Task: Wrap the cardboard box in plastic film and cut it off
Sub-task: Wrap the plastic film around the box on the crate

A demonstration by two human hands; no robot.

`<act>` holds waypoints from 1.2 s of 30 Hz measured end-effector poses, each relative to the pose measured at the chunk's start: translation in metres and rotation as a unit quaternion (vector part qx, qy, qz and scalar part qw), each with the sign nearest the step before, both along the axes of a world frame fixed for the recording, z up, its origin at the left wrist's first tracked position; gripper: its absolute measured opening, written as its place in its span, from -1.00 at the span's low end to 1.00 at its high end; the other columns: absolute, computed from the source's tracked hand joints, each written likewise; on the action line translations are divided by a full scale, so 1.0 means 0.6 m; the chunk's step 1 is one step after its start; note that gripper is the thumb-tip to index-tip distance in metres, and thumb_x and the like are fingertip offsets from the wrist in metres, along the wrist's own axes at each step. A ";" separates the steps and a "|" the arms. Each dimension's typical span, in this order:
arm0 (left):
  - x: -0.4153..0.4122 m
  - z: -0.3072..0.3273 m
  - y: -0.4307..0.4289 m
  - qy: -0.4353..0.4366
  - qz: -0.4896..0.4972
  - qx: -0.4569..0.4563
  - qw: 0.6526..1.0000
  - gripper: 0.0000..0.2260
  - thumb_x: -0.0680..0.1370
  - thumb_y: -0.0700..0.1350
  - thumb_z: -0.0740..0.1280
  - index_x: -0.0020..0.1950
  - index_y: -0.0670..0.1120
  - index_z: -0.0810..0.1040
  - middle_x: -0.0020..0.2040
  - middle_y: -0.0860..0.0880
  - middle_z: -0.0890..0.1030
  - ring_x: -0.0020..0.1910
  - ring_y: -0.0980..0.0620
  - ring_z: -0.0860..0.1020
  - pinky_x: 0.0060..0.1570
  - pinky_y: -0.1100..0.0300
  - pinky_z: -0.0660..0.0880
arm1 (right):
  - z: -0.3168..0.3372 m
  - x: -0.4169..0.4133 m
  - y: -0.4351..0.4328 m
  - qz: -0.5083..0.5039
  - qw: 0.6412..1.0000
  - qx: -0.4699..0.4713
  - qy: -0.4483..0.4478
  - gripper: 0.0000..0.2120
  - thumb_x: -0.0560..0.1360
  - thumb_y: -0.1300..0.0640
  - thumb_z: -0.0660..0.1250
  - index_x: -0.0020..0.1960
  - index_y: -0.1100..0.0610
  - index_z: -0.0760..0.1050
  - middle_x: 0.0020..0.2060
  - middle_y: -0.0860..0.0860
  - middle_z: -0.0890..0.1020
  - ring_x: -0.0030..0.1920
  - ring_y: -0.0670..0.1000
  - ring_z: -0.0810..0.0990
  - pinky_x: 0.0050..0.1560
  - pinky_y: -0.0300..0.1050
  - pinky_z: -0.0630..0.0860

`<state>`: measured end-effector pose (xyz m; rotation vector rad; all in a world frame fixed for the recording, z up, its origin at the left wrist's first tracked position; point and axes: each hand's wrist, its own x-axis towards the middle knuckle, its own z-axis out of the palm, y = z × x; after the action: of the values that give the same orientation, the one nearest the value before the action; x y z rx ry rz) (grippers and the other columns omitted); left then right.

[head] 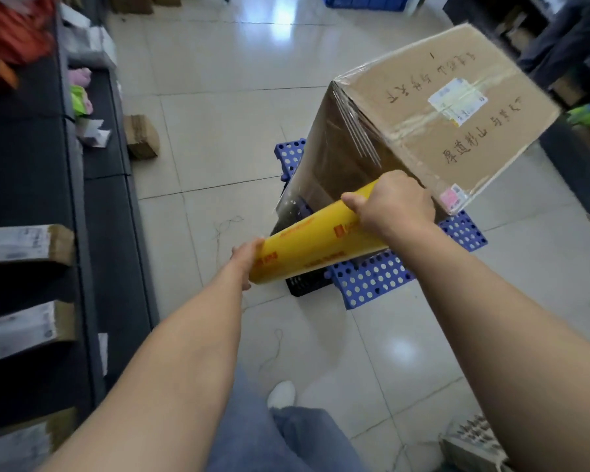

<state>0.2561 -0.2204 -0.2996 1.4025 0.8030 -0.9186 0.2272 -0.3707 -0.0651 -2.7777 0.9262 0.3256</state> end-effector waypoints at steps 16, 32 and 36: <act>-0.087 0.023 -0.038 0.022 -0.035 0.042 0.998 -0.03 0.40 0.34 0.33 0.55 -0.03 -0.17 0.51 -0.15 0.16 0.44 -0.25 0.22 0.34 -0.17 0.25 | -0.004 -0.082 -0.026 -0.037 0.999 -0.024 -0.016 -0.51 0.50 0.13 0.33 0.34 0.29 0.28 0.23 0.20 0.51 0.21 0.23 0.50 0.10 0.03 0.43; -0.236 0.020 -0.182 0.047 0.023 0.016 0.999 -0.33 0.47 0.28 0.26 0.44 0.03 0.08 0.44 -0.15 0.22 0.36 -0.24 0.28 0.27 -0.21 0.31 | -0.003 -0.182 -0.181 0.063 0.998 -0.007 -0.017 -0.56 0.42 0.06 0.41 0.19 0.28 0.43 0.14 0.24 0.56 0.15 0.24 0.52 -0.03 -0.05 0.42; -0.260 0.034 -0.234 0.043 0.049 0.017 0.998 -0.24 0.47 0.32 0.25 0.50 0.02 -0.03 0.49 -0.16 0.17 0.42 -0.26 0.23 0.33 -0.23 0.24 | 0.004 -0.197 -0.231 0.078 0.996 -0.013 -0.040 -0.39 0.43 -0.16 0.39 0.25 0.28 0.38 0.18 0.22 0.54 0.20 0.24 0.50 0.08 0.02 0.43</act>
<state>0.1004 -0.3607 -0.2794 1.3481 0.9485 -0.8967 0.1092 -0.5094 -0.0626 -2.8689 0.7029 0.2238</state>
